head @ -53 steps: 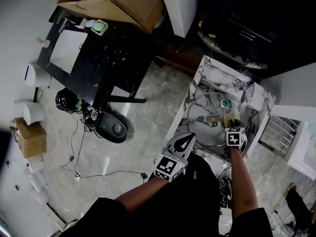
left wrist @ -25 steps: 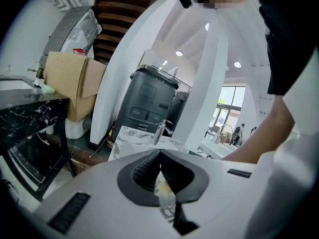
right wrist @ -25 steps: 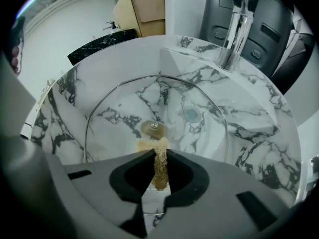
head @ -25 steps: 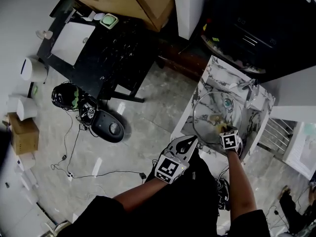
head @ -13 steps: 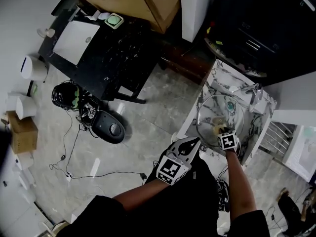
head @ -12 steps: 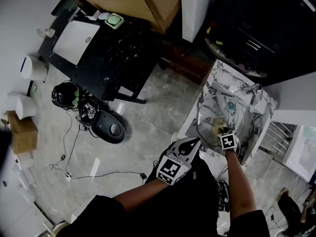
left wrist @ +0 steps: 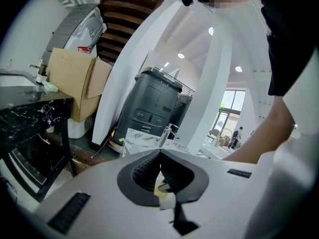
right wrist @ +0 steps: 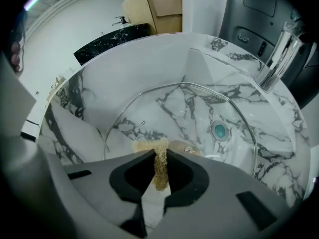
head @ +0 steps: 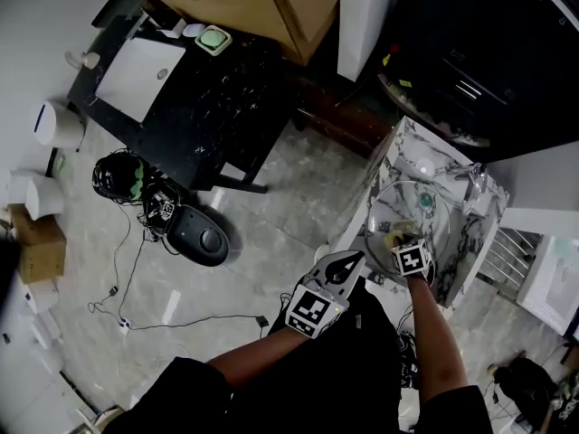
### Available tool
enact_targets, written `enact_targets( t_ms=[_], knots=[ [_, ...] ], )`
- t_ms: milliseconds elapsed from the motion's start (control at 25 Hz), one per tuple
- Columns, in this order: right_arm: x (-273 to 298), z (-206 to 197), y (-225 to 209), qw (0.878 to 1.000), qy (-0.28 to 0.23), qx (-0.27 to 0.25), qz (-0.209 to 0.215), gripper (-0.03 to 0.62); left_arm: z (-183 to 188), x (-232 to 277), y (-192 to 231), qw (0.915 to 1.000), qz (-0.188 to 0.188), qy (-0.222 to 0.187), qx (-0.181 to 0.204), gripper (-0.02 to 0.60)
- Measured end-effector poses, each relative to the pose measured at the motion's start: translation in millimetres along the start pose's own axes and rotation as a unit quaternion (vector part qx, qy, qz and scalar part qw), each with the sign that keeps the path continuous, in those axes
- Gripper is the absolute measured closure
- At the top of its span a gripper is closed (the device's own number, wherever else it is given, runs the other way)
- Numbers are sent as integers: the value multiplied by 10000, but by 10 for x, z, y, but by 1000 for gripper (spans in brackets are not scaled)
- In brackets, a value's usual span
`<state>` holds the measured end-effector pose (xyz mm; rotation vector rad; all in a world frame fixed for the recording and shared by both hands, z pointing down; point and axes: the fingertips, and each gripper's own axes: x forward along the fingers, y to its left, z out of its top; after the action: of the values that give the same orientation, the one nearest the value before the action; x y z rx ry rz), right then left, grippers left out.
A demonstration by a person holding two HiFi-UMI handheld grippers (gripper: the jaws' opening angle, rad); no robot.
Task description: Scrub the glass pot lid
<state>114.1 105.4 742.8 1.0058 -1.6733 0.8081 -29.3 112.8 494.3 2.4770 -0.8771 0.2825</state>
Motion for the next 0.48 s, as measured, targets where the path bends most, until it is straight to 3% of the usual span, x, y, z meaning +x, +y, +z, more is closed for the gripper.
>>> enact_targets(
  t_ms=[200,480],
  knots=[
    [43,147,44,10000,-48,-1,-34,533,16,-25,187,9999,39,-14,-158,565],
    [48,370,76,9997,-154,163,-131,533,161,-56,391,9999,45,-94,-81,566]
  ],
)
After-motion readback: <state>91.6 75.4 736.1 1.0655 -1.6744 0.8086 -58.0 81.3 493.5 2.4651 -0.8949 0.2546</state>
